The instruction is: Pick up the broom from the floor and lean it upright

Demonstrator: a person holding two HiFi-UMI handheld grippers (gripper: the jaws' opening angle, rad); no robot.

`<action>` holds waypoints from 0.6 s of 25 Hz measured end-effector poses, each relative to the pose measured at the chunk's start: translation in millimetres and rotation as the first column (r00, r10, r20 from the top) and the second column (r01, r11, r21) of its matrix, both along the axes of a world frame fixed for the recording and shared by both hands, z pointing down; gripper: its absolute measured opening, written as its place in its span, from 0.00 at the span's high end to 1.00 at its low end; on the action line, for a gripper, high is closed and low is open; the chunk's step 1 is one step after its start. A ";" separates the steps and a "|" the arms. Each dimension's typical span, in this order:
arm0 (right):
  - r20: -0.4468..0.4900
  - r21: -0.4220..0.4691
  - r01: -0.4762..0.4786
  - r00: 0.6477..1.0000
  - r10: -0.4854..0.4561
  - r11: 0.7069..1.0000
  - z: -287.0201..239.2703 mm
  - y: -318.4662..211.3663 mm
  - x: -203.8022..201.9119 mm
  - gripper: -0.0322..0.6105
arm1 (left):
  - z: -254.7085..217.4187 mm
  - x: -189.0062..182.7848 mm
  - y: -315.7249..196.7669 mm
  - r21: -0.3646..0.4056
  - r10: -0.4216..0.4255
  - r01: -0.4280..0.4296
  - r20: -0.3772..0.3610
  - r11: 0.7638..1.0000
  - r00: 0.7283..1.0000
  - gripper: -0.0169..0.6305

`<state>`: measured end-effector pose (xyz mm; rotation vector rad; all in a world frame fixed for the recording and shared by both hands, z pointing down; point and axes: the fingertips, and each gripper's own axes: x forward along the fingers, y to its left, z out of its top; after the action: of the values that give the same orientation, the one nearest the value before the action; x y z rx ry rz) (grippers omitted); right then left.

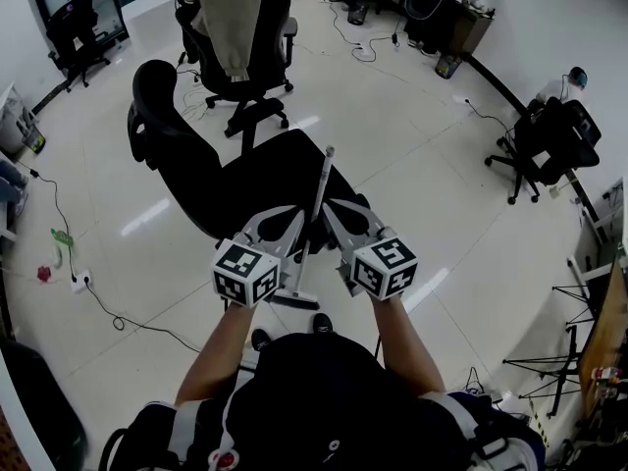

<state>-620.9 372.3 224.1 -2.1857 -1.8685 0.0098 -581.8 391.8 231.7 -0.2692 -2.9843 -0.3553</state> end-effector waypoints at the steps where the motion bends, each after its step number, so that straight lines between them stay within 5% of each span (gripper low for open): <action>1: 0.001 -0.002 -0.001 1.000 0.001 1.000 -0.6 -0.8 0.4 0.94 | -0.2 0.6 -0.9 0.000 0.002 -0.002 0.001 1.000 1.000 0.97; 15: 0.013 -0.018 0.001 1.000 0.000 1.000 -6.5 -3.2 -1.1 0.94 | -6.6 -3.7 -8.5 -0.006 0.024 -0.024 0.013 1.000 1.000 0.97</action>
<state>-622.0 369.1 217.6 -2.2031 -1.8818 0.0117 -585.5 383.4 225.1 -0.2325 -2.9994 -0.3474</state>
